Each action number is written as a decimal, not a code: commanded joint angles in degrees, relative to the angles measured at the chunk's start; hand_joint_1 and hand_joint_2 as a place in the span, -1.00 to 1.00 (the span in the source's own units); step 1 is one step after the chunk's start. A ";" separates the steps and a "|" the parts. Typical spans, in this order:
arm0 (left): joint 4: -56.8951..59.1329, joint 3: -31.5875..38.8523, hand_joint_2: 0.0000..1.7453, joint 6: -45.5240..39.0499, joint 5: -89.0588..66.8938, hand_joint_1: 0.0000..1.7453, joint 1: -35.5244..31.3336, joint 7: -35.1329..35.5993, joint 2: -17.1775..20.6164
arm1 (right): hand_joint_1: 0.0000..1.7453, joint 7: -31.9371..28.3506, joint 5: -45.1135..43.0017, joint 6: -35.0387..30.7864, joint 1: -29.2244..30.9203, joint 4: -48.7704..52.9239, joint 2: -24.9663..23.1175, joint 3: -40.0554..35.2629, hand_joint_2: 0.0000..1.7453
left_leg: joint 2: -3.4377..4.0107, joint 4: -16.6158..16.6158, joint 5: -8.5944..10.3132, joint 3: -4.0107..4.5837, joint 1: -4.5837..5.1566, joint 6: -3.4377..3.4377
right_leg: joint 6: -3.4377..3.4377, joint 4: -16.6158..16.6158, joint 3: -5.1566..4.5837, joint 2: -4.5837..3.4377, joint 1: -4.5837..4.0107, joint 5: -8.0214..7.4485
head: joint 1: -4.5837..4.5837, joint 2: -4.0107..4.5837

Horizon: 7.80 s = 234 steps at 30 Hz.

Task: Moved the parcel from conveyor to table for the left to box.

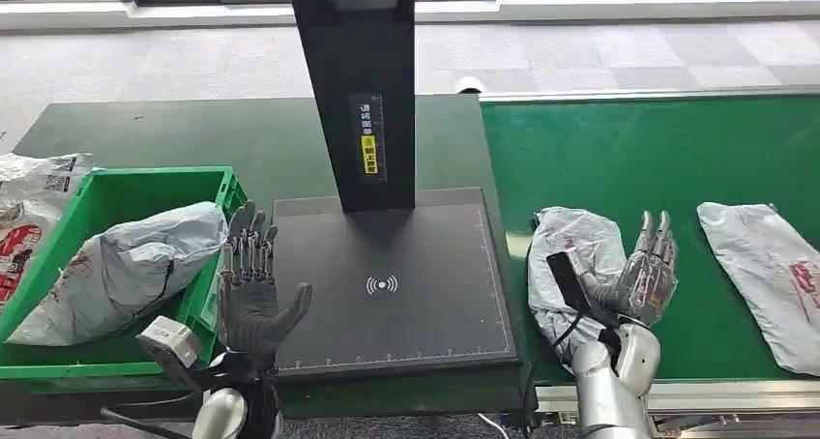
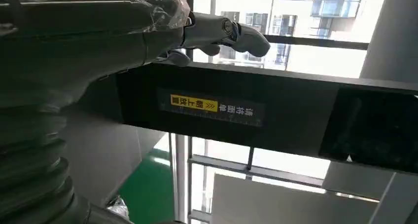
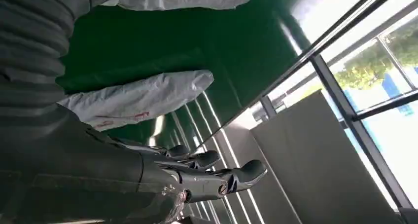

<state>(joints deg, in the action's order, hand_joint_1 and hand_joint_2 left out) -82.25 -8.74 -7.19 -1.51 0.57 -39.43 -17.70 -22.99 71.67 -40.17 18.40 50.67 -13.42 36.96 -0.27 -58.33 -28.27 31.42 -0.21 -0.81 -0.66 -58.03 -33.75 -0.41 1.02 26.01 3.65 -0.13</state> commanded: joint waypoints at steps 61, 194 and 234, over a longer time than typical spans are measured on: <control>2.46 10.49 1.00 2.58 -6.43 -1.00 3.31 1.93 -1.57 | 1.00 21.22 8.64 16.29 4.46 -27.14 5.88 -18.23 1.00 | 0.03 0.10 0.06 -0.20 -0.04 0.02 | 0.04 0.13 0.23 0.02 -0.05 -0.07 | 0.00 0.00; 4.02 8.32 1.00 1.63 -6.67 -1.00 2.08 3.40 -0.87 | 1.00 28.20 10.90 26.02 -1.43 -23.99 6.54 -12.60 1.00 | 0.34 0.08 -0.23 -0.04 -0.05 0.15 | -0.05 0.24 0.45 -0.24 -0.07 0.02 | 0.00 0.00; 6.15 10.50 1.00 2.03 -7.59 -1.00 0.23 2.06 -1.36 | 1.00 -5.50 -18.22 1.00 -12.61 23.21 -5.27 -32.07 1.00 | 0.26 0.13 -0.14 0.00 -0.05 0.07 | 0.00 0.22 0.00 -0.22 -0.05 0.00 | 0.00 0.00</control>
<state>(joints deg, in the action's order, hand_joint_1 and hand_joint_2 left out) -80.81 -1.25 -5.66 -8.96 4.45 -37.22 -18.95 -29.99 53.16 -40.17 4.87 76.67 -19.02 18.13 -0.19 -58.33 -28.48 31.44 -0.22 -0.71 -0.75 -57.92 -33.71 -0.52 1.02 26.13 3.65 -0.13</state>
